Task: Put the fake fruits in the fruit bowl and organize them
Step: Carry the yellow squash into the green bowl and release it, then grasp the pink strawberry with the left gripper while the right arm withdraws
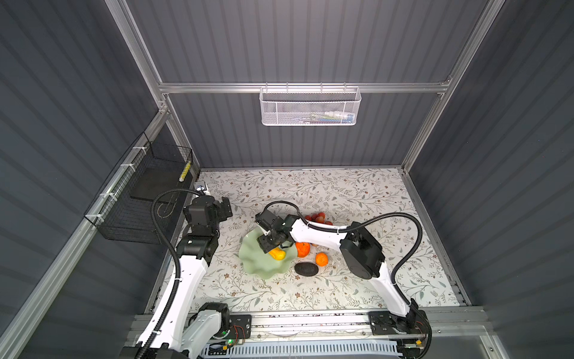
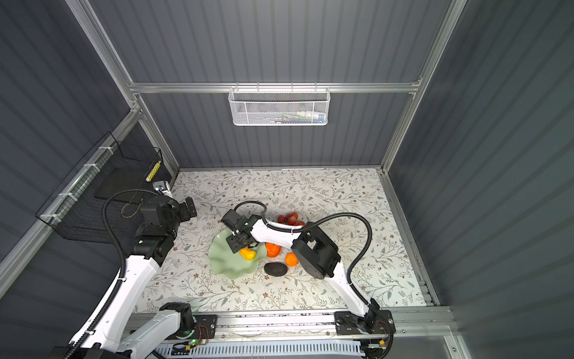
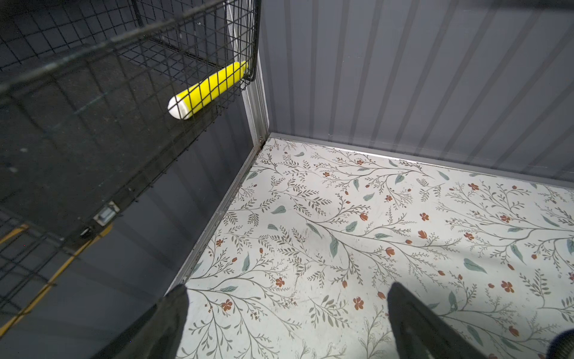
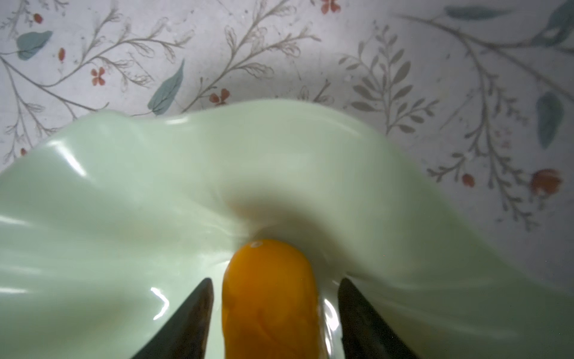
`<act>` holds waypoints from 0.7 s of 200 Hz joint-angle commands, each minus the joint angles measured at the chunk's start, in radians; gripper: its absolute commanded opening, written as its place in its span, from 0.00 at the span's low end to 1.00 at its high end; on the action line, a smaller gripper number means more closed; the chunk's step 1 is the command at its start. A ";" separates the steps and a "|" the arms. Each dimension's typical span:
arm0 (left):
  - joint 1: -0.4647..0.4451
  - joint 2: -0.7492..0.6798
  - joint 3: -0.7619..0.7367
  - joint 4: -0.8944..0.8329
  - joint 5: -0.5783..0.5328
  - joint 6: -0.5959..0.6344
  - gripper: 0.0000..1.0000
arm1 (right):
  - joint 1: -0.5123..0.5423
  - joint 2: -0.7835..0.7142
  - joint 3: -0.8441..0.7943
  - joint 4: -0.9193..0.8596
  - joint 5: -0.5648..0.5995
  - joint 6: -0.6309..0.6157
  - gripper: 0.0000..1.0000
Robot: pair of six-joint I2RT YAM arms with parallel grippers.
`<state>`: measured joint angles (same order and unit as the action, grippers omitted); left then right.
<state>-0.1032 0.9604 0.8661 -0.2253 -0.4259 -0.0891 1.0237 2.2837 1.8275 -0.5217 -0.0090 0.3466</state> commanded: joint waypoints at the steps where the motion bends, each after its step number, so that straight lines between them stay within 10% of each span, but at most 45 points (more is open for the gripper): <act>1: 0.005 0.001 -0.009 -0.015 0.014 -0.001 1.00 | 0.003 -0.126 -0.040 0.032 0.025 -0.001 0.72; 45: 0.005 0.030 0.030 -0.066 0.082 -0.015 1.00 | -0.061 -0.382 -0.216 0.141 0.038 0.054 0.89; 94: -0.004 0.309 0.273 -0.236 0.502 -0.048 0.92 | -0.286 -0.739 -0.581 0.280 0.071 0.120 0.99; 140: -0.276 0.714 0.665 -0.490 0.429 0.005 0.89 | -0.496 -0.946 -0.820 0.292 0.087 0.130 0.99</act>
<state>-0.2680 1.5211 1.3727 -0.5213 -0.0486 -0.1078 0.5919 1.4055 1.0840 -0.2356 0.0624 0.4644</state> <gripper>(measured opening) 0.904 0.988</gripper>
